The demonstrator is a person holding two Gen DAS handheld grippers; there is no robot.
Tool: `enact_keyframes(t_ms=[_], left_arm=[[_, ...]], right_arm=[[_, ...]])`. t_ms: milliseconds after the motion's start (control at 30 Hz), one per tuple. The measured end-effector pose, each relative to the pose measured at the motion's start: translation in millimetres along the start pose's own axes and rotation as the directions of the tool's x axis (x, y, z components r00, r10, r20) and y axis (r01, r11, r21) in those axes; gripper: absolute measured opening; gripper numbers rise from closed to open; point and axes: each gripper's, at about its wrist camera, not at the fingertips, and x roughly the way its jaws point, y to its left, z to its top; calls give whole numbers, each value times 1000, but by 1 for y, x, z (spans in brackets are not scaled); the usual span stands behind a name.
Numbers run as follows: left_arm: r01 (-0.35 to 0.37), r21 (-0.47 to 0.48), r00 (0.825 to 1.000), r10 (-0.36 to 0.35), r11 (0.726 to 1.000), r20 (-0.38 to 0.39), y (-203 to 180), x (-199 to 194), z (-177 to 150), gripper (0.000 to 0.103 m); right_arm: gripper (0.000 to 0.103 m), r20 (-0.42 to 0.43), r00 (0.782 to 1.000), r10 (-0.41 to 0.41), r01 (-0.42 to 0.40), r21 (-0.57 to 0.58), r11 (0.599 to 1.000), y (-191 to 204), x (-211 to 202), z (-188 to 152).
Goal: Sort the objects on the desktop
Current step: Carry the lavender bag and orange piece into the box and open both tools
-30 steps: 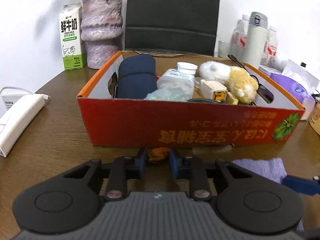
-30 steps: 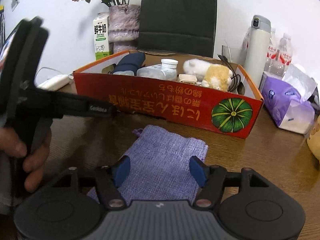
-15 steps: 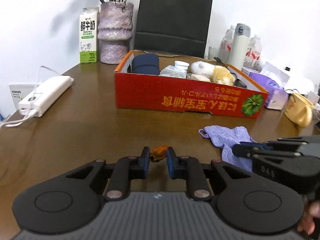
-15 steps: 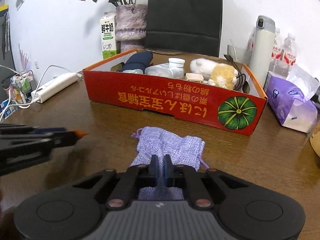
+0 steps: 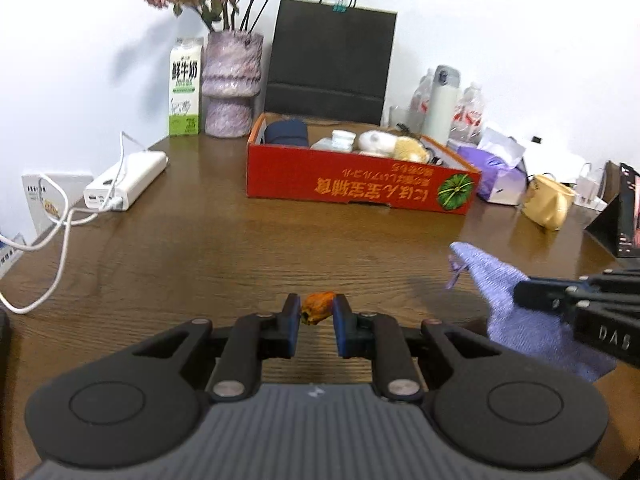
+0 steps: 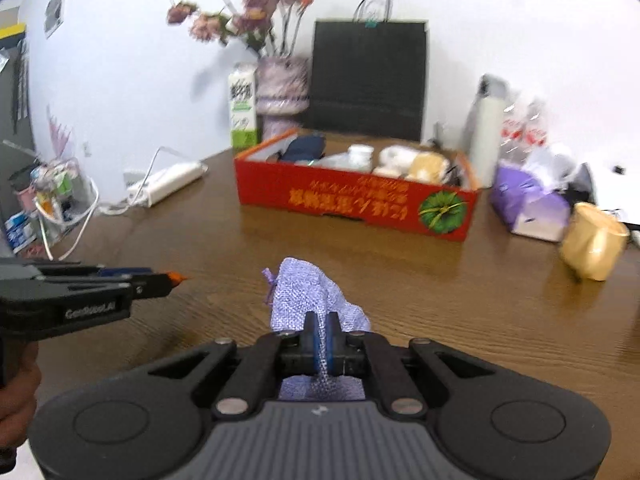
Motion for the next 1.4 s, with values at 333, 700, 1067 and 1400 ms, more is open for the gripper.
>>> enact_keyframes(t_ms=[333,700,1067,1400], left_arm=[[-2,21,998,1,1000,59,-6,-23,4,18],[18,21,991,-21,1000,135,-2,6,74,18],[110,54,990,-114,992,88,-6,122,227,18],[158,41,966,-146,987,-214,-33,274,197,18]], right_arm=[[2,72,997,1,-1,8,1000,1,-24,6],[2,188,982,-30,29,10,1000,-31,-3,63],[2,223,974,-44,44,7,999,-101,93,212],[4,-172,985,31,-22,51,998,-117,277,185]])
